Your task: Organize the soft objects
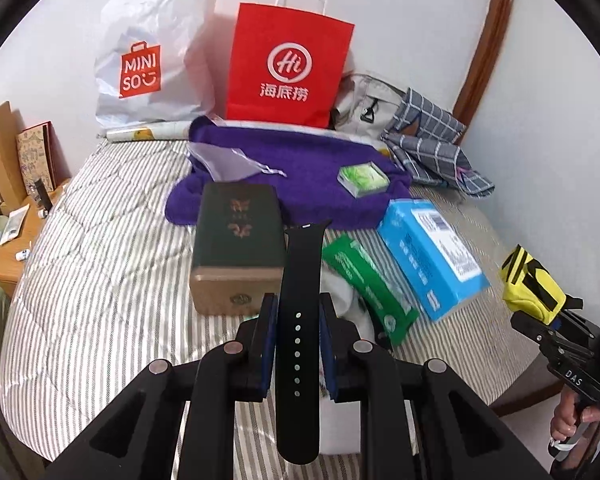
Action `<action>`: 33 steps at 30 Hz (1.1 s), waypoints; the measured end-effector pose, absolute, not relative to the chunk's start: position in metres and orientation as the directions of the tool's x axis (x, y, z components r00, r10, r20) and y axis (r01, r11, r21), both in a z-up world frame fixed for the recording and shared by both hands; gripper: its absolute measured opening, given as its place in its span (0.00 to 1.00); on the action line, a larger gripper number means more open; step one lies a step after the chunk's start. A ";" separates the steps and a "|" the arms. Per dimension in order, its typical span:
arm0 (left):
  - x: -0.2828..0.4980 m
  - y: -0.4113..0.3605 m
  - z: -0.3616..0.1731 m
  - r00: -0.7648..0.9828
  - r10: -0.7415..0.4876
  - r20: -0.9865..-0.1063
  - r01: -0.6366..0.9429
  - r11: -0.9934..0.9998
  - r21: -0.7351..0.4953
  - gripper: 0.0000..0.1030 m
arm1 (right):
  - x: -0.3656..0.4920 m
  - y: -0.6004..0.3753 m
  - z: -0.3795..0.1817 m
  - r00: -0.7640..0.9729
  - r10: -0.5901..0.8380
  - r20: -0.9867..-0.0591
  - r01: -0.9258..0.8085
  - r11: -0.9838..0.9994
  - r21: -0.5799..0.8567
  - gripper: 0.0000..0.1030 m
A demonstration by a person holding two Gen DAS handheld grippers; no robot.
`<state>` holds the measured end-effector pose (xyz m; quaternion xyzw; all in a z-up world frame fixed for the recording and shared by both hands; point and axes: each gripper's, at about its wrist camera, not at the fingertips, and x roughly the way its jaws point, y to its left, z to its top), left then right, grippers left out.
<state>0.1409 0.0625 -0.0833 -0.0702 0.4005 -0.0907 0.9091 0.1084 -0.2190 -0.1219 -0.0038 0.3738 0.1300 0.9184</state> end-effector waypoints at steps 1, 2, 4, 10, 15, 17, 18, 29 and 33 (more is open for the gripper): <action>0.144 0.063 -0.081 0.665 -0.219 -0.714 0.106 0.974 -0.200 0.18 | 0.112 -0.218 -0.118 0.690 0.238 -0.684 -0.242 0.966 0.092 0.33; 0.147 0.063 -0.077 0.668 -0.214 -0.713 0.102 0.975 -0.197 0.18 | 0.115 -0.217 -0.114 0.694 0.237 -0.680 -0.241 0.966 0.092 0.33; 0.154 0.064 -0.071 0.675 -0.207 -0.708 0.096 0.976 -0.193 0.18 | 0.124 -0.215 -0.103 0.704 0.238 -0.669 -0.237 0.967 0.094 0.33; 0.177 0.070 -0.058 0.691 -0.181 -0.700 0.057 0.979 -0.196 0.18 | 0.154 -0.210 -0.081 0.722 0.236 -0.651 -0.223 0.969 0.105 0.33; 0.199 0.076 -0.049 0.704 -0.162 -0.692 0.033 0.980 -0.195 0.18 | 0.180 -0.204 -0.067 0.733 0.240 -0.637 -0.235 0.967 0.094 0.33; 0.208 0.078 -0.046 0.706 -0.157 -0.691 0.028 0.981 -0.194 0.18 | 0.189 -0.201 -0.061 0.737 0.242 -0.631 -0.242 0.966 0.088 0.33; 0.212 0.079 -0.045 0.706 -0.156 -0.690 0.027 0.981 -0.194 0.18 | 0.194 -0.200 -0.059 0.740 0.242 -0.628 -0.243 0.966 0.086 0.33; 0.261 0.085 -0.041 0.706 -0.149 -0.692 0.024 0.982 -0.187 0.18 | 0.243 -0.182 -0.043 0.743 0.296 -0.600 -0.288 0.951 0.112 0.33; 0.280 0.088 -0.044 0.696 -0.155 -0.701 0.024 0.981 -0.193 0.18 | 0.263 -0.179 -0.048 0.733 0.297 -0.612 -0.290 0.950 0.114 0.33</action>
